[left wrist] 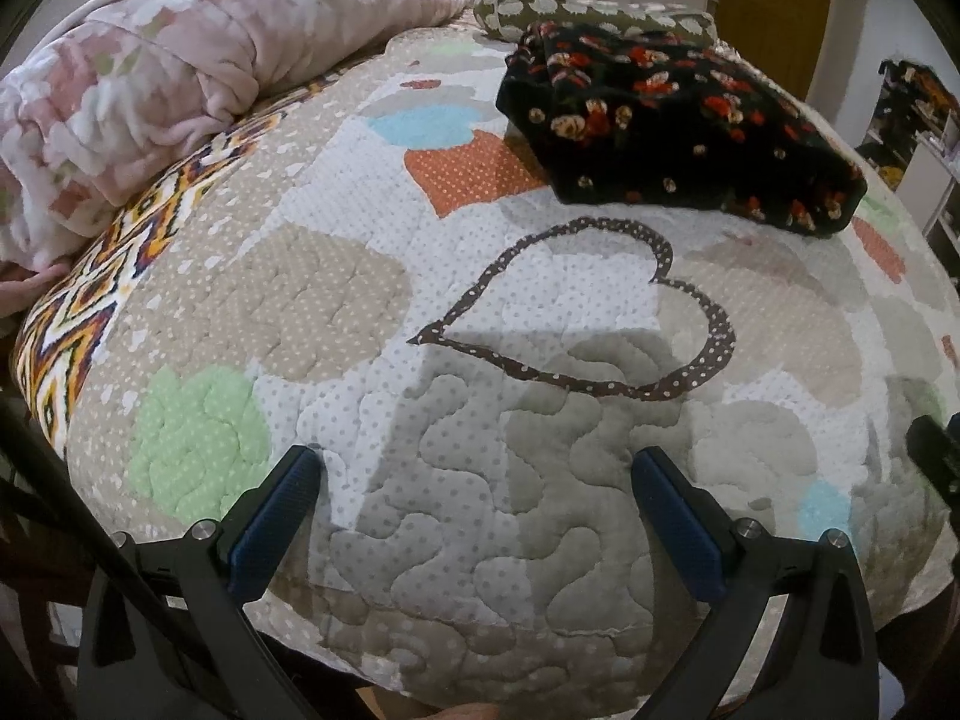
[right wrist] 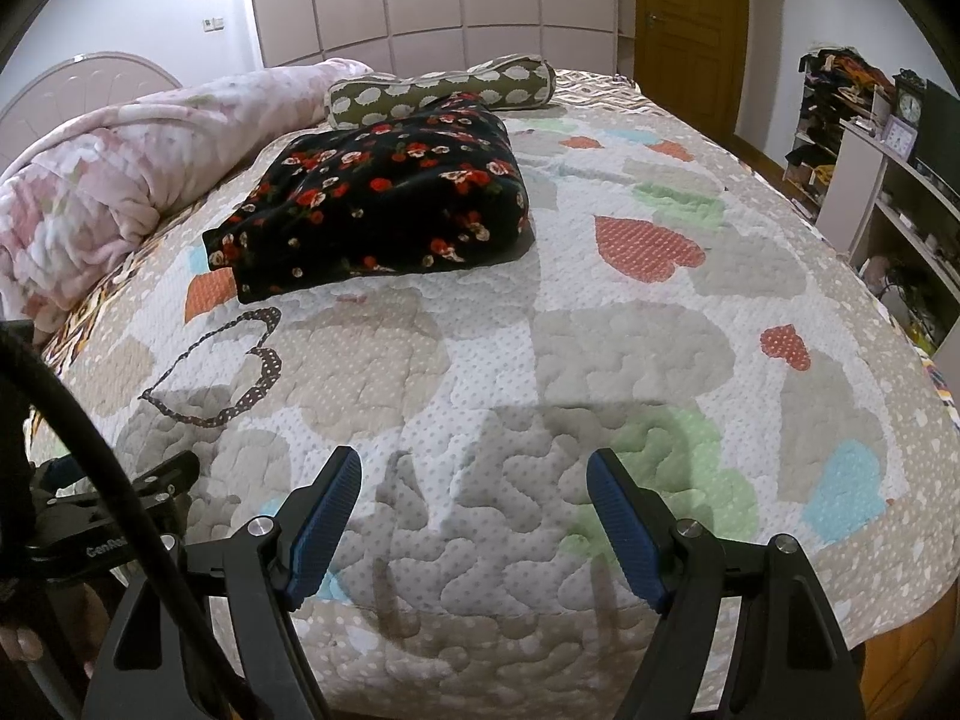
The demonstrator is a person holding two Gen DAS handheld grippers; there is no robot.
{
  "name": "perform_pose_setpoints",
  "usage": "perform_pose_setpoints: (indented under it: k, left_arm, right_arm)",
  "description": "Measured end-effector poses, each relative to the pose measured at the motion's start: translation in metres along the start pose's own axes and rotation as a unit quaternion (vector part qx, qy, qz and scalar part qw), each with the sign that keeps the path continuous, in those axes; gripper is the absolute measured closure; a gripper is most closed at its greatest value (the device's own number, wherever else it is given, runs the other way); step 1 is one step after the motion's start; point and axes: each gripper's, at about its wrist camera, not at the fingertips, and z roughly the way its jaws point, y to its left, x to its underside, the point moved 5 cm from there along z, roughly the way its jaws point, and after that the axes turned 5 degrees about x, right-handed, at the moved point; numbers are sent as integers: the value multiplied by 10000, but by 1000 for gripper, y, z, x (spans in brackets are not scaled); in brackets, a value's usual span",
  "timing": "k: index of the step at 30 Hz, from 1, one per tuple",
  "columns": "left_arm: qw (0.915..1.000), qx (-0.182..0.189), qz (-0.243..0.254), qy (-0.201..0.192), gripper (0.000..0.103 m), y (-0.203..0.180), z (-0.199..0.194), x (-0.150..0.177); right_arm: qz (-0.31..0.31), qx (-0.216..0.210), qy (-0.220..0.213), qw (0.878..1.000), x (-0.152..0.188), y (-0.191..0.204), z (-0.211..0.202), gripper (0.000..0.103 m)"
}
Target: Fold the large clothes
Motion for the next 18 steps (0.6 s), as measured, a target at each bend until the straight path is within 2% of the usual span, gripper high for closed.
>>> perform_pose_setpoints:
  k: [4,10,14,18]
  left_arm:
    - [9994,147,-74,-321,0,-2,-21,-4]
    - [9958,174,3,-899,0,-9,-62,-8]
    - [9942,183,57,-1059,0,-14,-76,-8]
    - [9941,237,98,-1056,0,-18,-79,-7]
  right_arm:
    - [15,53,2,10000,0,0,1,21]
    - [35,352,52,9994,0,-7,3,21]
    - [32,643,51,9979,0,-12,3,20]
    - [-20,925,10,9957,-1,-16,3,16]
